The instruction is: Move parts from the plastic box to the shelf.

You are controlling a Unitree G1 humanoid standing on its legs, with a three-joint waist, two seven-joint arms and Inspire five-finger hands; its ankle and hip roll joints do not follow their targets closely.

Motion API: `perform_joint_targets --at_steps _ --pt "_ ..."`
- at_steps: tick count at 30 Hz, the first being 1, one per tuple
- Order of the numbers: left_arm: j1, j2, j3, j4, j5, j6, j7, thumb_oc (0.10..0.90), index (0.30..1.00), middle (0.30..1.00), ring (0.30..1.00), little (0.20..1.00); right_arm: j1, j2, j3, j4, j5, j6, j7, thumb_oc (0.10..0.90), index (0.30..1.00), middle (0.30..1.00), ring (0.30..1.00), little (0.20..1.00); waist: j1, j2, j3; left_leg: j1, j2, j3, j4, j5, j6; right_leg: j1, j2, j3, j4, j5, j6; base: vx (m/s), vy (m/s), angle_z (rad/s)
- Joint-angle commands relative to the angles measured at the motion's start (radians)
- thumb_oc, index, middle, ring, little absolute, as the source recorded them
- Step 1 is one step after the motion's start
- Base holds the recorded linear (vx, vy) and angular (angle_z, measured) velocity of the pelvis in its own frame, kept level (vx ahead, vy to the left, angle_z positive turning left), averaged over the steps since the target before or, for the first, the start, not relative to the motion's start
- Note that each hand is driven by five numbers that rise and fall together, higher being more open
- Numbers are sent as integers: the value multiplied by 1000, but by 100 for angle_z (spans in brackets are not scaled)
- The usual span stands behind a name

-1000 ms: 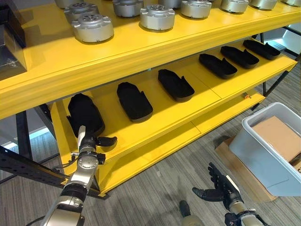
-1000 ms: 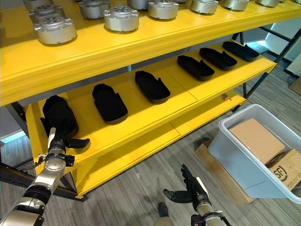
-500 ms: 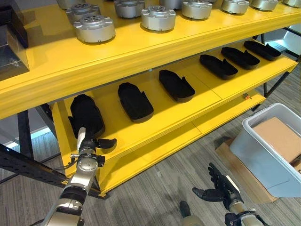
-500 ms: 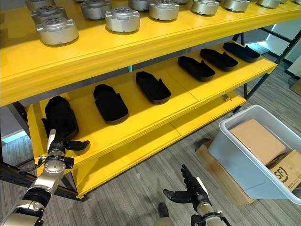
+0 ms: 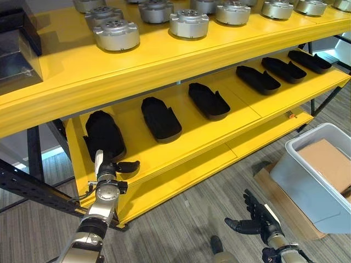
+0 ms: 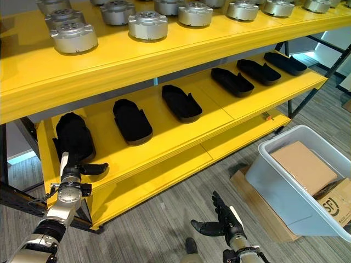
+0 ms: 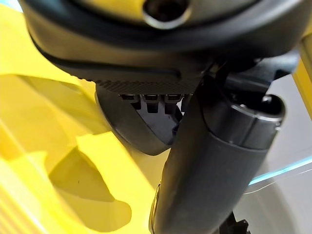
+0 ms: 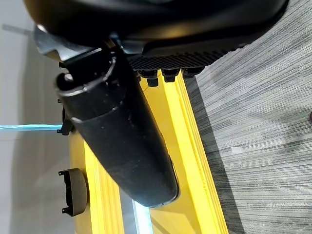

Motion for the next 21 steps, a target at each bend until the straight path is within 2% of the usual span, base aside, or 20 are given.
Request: perform_joint_targets --at_steps 1,21 --pt "-29 1 32 41 -26 -21 -11 900 1000 1000 1000 1000 -60 -22 -52 -76 19 -87 -14 900 1000 1000 1000 1000 18 -7 -4 52 47 35 10 -51 10 64 -36 -10 43 -113 23 0 0 0" --pt "6 -17 25 34 -7 -16 -15 900 1000 1000 1000 1000 -67 -20 -55 -66 19 -84 -21 900 1000 1000 1000 1000 24 -6 -4 51 45 32 11 -53 13 66 -37 -12 42 -111 22 0 0 0"
